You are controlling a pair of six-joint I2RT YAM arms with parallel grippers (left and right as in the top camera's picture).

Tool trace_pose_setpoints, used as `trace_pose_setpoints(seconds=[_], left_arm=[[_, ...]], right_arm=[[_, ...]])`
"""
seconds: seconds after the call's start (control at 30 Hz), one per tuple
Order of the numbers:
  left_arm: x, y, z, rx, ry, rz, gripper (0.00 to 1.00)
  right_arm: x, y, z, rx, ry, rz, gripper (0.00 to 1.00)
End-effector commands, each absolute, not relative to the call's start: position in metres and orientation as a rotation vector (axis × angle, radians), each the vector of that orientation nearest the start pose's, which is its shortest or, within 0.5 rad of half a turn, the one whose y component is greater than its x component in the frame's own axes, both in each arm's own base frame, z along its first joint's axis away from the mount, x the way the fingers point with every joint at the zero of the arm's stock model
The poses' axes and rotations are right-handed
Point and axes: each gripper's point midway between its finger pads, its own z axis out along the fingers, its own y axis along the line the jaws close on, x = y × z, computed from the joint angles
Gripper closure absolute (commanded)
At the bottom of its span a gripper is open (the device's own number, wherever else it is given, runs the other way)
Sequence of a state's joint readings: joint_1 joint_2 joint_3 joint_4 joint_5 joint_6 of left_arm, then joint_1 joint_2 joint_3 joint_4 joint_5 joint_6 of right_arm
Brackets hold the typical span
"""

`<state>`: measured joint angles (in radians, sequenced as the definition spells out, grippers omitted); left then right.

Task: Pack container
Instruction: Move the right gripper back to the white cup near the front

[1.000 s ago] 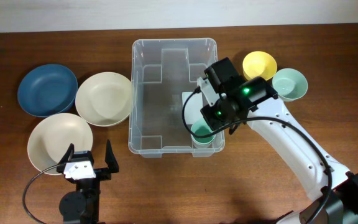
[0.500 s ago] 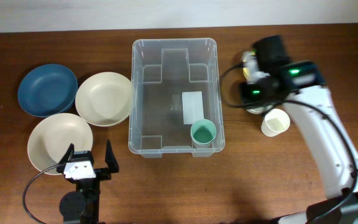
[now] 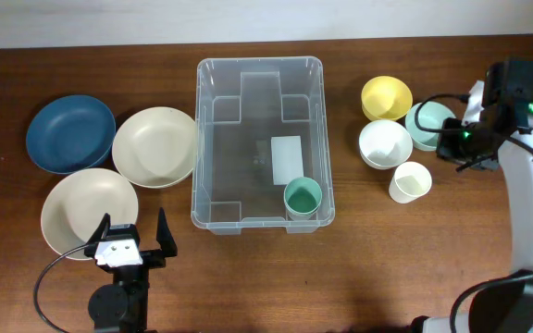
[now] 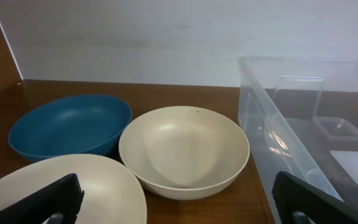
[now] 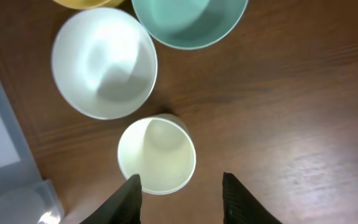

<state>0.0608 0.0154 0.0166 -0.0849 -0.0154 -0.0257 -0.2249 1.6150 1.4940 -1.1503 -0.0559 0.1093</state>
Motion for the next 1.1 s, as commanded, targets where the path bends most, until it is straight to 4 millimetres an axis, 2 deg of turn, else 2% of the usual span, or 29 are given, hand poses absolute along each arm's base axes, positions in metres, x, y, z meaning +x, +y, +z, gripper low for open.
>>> trace_pose_setpoints(seconds=[0.0, 0.13, 0.23, 0.3, 0.6, 1.03, 1.07], left_arm=[[0.245, 0.017, 0.156, -0.073, 1.65, 0.051, 0.0], [0.245, 0.017, 0.156, -0.073, 1.65, 0.05, 0.0], [0.245, 0.017, 0.156, -0.073, 1.65, 0.05, 0.0], [0.245, 0.017, 0.156, -0.073, 1.65, 0.05, 0.0], [0.245, 0.017, 0.156, -0.073, 1.65, 0.05, 0.0], [0.245, 0.017, 0.156, -0.073, 1.65, 0.05, 0.0], [0.245, 0.017, 0.156, -0.073, 1.65, 0.05, 0.0]], right_arm=[[0.342, -0.061, 0.141, 0.479, 2.848, 0.123, 0.62], [0.34, -0.06, 0.111, 0.478, 2.849, 0.124, 0.63], [0.341, -0.061, 0.08, 0.472, 2.82, 0.119, 0.62], [0.341, -0.061, 0.071, 0.47, 2.808, 0.117, 0.63], [0.347, -0.064, 0.051, 0.46, 2.758, 0.096, 0.63], [0.348, -0.068, 0.016, 0.481, 2.824, 0.071, 0.63], [0.348, -0.068, 0.014, 0.481, 2.827, 0.072, 0.68]])
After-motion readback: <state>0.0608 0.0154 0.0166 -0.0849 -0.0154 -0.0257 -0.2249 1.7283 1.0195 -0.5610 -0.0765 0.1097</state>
